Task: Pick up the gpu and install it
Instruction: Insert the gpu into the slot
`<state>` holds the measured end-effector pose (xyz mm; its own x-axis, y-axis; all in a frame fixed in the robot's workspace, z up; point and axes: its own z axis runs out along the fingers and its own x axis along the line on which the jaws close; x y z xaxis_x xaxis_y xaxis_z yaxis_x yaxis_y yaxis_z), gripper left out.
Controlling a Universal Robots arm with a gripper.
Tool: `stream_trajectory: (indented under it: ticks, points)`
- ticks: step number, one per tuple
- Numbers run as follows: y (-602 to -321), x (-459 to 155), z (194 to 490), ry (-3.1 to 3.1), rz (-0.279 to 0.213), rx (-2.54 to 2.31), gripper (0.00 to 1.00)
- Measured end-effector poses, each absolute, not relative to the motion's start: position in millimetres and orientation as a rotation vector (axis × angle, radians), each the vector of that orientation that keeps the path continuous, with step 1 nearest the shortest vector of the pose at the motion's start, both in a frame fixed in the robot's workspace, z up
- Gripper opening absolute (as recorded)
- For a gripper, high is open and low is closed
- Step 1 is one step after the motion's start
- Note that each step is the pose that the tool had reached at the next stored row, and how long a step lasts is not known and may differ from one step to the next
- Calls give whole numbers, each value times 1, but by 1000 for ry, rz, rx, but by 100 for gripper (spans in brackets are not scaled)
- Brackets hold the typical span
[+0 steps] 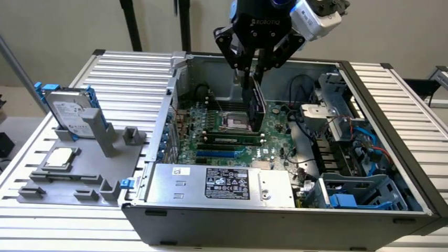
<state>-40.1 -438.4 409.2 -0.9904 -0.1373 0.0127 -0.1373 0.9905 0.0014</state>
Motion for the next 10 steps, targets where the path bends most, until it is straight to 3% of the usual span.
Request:
stream_trajectory:
  ticks: [10]
  points:
    - [-438,-40,407,-3089,-4,498,27]
